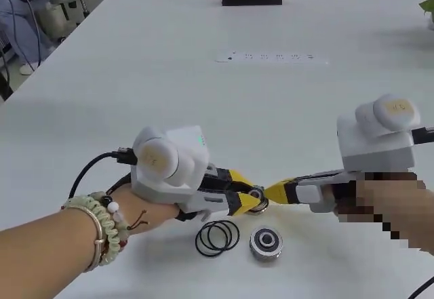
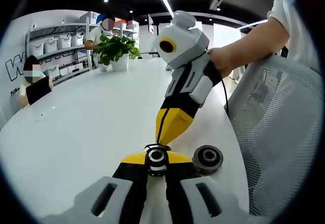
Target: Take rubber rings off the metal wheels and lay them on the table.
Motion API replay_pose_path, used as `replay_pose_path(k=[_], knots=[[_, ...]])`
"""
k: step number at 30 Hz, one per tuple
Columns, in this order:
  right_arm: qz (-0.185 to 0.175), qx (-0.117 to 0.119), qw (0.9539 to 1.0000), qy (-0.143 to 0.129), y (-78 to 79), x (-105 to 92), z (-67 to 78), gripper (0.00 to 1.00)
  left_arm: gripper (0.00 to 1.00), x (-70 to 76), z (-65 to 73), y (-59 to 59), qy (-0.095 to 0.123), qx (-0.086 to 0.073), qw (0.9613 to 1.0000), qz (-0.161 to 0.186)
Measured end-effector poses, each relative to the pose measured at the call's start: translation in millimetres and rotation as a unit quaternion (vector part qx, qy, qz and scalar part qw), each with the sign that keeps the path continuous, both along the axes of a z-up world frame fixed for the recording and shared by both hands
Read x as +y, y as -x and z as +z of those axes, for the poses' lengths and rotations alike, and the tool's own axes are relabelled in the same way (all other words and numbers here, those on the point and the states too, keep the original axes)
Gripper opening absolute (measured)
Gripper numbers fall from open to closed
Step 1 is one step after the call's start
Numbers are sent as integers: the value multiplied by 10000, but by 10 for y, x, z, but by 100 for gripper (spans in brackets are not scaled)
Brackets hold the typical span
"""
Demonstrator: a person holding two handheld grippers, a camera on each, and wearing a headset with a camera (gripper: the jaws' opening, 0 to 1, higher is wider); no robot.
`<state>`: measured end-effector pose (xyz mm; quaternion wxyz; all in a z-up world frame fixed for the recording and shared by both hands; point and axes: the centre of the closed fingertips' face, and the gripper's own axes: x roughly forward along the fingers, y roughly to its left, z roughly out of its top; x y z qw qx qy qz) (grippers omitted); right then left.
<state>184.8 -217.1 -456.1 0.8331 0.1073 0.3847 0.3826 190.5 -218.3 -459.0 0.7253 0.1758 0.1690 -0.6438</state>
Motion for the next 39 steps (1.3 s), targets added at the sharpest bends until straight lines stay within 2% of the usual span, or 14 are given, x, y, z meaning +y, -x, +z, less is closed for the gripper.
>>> replay_pose_path(k=[9,13,15,16,17,20,28,35,39], knots=[[104,-64,9999,-103,7,61,49,0,7,2,0,0,25,11,10000,9],[195,-156,9997,18,11,81,37,0,7,5,-1,-2,104,49,9999,39],[145,-111,9998,-36,0,63,33,0,7,3,-3,-2,112,50,9999,42],[109,-126,9996,-244,-13,84,93,0,7,2,-2,-2,108,48,9999,41],[83,-145,9994,-310,-25,78,122,0,7,3,-1,-2,107,48,9999,41],[74,-203,9995,-219,-37,64,122,0,7,1,0,-2,128,55,9999,54],[50,-121,9999,5,-29,21,33,0,8,-4,5,-3,135,94,9998,96],[-18,-80,9999,92,-51,-8,12,0,14,-7,5,30,145,243,9996,48],[-43,-53,9999,119,-56,-18,1,0,17,-9,4,57,81,227,9997,-25]])
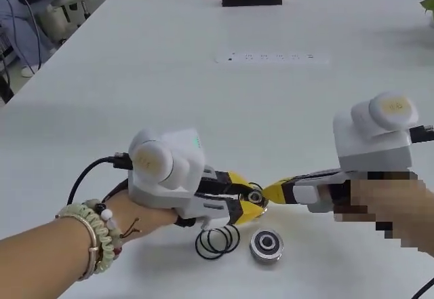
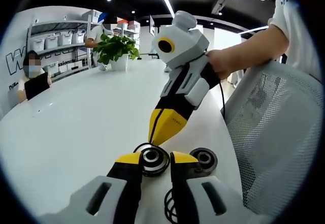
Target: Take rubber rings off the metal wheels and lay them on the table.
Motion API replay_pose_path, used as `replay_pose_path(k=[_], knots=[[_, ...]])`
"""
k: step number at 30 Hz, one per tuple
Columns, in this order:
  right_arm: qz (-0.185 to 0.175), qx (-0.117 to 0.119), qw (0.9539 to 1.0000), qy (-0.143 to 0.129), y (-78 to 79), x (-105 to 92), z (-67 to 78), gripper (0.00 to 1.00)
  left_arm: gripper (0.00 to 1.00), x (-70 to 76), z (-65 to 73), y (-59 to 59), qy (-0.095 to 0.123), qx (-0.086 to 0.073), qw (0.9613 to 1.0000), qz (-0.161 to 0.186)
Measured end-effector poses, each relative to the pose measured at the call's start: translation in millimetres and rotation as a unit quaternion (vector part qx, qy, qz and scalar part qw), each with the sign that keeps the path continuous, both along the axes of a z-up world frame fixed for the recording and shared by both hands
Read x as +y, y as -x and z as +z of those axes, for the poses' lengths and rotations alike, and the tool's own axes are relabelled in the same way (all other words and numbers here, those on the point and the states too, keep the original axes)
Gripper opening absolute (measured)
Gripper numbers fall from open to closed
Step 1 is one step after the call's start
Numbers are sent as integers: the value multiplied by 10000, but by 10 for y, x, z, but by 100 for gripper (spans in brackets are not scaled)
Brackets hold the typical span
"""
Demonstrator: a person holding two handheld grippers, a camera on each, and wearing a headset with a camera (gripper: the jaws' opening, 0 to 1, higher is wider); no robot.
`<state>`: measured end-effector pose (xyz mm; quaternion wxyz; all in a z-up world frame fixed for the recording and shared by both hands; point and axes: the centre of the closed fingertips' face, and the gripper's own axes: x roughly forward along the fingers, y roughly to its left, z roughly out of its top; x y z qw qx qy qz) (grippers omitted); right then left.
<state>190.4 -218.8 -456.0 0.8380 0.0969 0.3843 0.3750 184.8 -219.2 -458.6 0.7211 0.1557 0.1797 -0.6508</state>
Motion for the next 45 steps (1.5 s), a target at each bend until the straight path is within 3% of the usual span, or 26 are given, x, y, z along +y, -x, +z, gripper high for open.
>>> replay_pose_path(k=[5,12,14,21,28,35,45], knots=[[-25,-17,10000,37,-19,-14,13,0,18,7,20,15,-86,12,9999,-58],[-130,4,9999,15,-38,-48,29,0,22,19,114,19,40,180,9998,-83],[-148,3,9999,22,-42,-58,33,0,23,22,169,19,82,191,9997,-112],[-245,35,9997,-4,-53,-88,65,0,31,119,435,31,251,463,9985,-131],[-220,-11,9998,16,-49,-91,115,0,37,334,721,-46,233,165,9996,-30],[-207,-170,9996,-22,-71,-81,242,0,50,567,887,9,138,-93,9998,48],[-213,-397,9989,-154,-95,-95,432,0,72,808,1074,153,229,-206,9994,165]])
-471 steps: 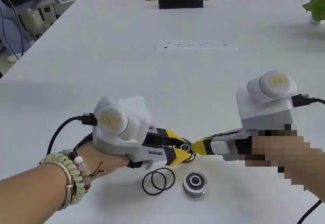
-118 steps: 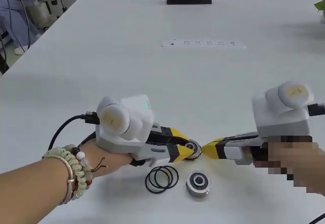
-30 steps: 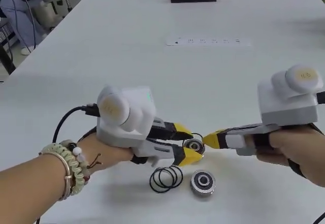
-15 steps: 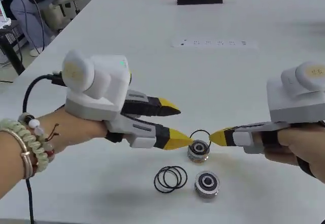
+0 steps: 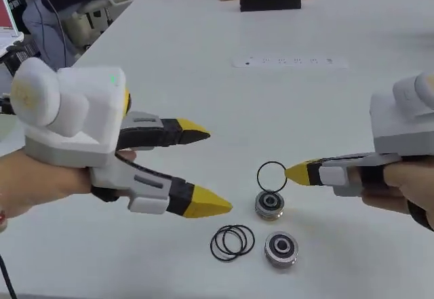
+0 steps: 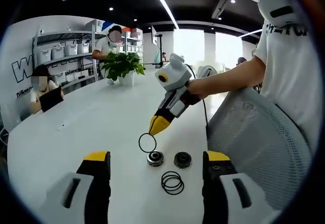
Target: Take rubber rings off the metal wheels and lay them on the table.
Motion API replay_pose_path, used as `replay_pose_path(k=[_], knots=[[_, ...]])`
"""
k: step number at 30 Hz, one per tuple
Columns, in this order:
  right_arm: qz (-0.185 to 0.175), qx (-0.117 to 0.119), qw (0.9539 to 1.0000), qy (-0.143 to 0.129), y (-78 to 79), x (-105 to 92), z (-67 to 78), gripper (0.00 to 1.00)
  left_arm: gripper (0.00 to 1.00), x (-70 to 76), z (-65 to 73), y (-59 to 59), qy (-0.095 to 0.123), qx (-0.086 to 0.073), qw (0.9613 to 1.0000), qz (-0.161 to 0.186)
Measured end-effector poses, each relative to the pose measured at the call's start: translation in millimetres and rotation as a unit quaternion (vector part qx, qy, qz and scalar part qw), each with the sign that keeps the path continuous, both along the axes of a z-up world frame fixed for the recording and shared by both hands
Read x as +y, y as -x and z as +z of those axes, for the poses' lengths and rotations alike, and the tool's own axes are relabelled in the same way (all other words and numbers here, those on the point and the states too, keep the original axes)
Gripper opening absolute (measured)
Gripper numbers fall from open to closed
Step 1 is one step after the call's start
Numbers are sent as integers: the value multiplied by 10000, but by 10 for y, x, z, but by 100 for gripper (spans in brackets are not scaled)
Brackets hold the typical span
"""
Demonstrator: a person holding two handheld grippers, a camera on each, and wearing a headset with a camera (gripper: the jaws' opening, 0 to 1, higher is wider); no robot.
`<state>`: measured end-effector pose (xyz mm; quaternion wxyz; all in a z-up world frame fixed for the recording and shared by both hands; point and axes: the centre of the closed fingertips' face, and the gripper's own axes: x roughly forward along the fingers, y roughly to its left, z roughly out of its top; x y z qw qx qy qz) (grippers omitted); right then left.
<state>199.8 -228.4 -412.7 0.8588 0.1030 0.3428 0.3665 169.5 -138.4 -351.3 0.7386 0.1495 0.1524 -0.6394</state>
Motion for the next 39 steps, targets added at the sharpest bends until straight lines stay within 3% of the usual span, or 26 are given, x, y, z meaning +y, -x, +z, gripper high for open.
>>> replay_pose_path(k=[6,15,21,28,39], knots=[[12,-121,9999,-96,7,12,107,0,75,189,146,9,96,-218,9993,299],[-2,-261,9993,-270,9,34,244,0,79,440,134,91,29,-326,9974,636],[76,-281,9987,-417,44,102,306,0,81,585,71,166,105,-219,9954,922],[197,-293,9971,-672,91,209,396,0,82,714,-79,243,9,-100,9932,1160],[444,-242,9954,-816,182,364,420,0,82,742,-336,342,-48,175,9910,1324]])
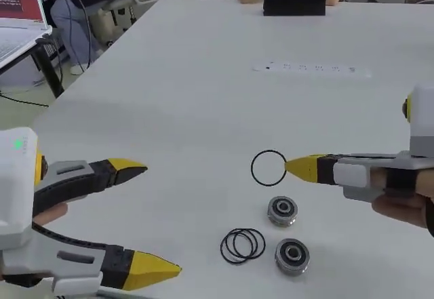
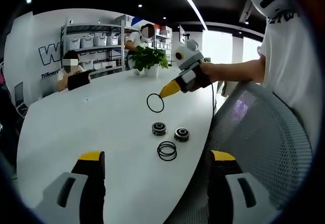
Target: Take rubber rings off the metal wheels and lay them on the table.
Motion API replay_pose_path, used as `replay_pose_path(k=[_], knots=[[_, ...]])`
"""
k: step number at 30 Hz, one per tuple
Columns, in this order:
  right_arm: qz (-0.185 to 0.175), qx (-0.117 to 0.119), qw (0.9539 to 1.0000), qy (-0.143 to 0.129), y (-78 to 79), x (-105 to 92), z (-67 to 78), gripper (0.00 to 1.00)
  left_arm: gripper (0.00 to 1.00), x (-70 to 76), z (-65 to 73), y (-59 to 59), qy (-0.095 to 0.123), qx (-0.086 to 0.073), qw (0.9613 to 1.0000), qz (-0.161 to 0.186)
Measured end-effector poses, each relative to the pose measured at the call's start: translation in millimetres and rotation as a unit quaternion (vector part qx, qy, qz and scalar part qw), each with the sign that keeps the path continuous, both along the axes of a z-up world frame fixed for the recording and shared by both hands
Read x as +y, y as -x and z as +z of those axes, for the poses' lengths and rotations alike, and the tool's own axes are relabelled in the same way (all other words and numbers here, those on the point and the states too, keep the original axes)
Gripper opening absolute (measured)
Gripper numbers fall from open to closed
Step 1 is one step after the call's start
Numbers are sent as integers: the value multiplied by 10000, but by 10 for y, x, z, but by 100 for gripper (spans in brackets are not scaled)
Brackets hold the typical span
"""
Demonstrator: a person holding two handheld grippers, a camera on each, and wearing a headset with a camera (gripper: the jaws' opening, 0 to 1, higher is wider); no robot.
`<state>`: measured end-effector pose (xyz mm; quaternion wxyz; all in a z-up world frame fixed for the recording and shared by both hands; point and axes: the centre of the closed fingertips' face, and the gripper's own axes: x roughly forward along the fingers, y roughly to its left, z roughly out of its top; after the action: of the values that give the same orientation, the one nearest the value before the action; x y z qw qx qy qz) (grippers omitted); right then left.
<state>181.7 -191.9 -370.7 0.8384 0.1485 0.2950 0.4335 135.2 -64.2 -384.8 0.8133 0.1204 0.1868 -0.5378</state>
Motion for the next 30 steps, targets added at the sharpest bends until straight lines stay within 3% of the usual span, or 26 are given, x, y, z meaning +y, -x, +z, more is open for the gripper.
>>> replay_pose_path(k=[7,18,30], knots=[[324,87,9994,96,117,167,-81,0,81,13,-114,71,-48,151,9999,56],[969,253,9941,409,373,434,-279,0,81,14,-123,87,26,253,9996,143],[1306,386,9883,686,511,522,-463,0,81,6,-147,101,7,327,9994,118]])
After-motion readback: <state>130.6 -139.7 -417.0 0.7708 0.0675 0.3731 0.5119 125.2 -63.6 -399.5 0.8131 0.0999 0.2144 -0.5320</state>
